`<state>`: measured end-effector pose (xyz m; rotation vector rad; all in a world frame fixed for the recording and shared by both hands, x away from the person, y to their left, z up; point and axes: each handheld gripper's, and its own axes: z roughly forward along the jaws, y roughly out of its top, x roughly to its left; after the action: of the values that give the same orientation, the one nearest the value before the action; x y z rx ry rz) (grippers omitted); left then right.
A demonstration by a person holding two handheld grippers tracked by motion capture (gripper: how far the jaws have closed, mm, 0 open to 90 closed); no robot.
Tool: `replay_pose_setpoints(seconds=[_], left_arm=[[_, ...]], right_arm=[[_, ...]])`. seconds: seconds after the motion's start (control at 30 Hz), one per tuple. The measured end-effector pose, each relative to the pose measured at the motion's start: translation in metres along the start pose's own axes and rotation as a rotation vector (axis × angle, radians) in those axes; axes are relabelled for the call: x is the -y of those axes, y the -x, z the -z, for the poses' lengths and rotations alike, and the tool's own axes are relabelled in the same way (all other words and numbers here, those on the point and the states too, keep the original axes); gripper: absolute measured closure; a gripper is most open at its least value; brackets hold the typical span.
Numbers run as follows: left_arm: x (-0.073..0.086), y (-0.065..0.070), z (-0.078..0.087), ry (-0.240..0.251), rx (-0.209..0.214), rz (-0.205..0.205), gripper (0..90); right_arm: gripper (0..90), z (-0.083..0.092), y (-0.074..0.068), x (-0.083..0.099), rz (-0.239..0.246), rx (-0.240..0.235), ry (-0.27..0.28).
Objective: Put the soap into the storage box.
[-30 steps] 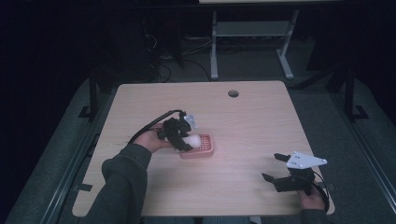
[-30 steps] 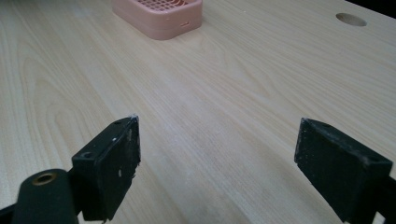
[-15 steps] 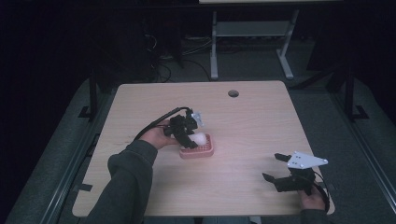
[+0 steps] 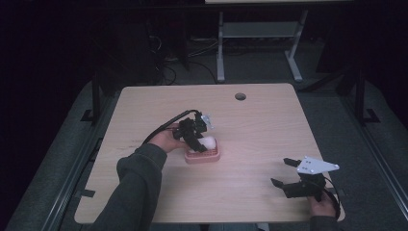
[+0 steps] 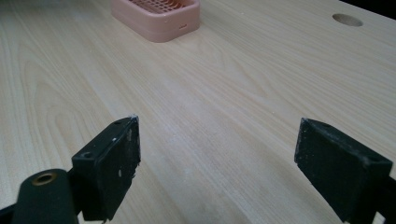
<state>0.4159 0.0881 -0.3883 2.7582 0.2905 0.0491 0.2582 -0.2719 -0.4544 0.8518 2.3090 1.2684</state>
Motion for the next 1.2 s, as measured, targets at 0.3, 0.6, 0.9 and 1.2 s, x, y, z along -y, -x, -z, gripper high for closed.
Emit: replay_pose_setpoints(seconds=[0.3, 0.6, 0.9, 1.2], left_arm=[[0.001, -0.007, -0.012, -0.012, 0.000, 0.018, 49.4], [0.000, -0.011, -0.023, -0.038, 0.017, 0.020, 49.4], [0.001, -0.013, -0.028, -0.057, 0.012, 0.026, 49.4], [0.001, -0.016, -0.032, -0.067, 0.015, 0.028, 49.3]], right_arm=[[13.6, 0.000, 0.000, 0.000, 0.003, -0.001, -0.001], [13.6, 0.000, 0.000, 0.000, 0.002, -0.003, -0.002], [13.6, -0.001, 0.000, 0.000, 0.005, -0.005, -0.003], [13.6, -0.001, 0.000, 0.000, 0.006, -0.004, -0.003]])
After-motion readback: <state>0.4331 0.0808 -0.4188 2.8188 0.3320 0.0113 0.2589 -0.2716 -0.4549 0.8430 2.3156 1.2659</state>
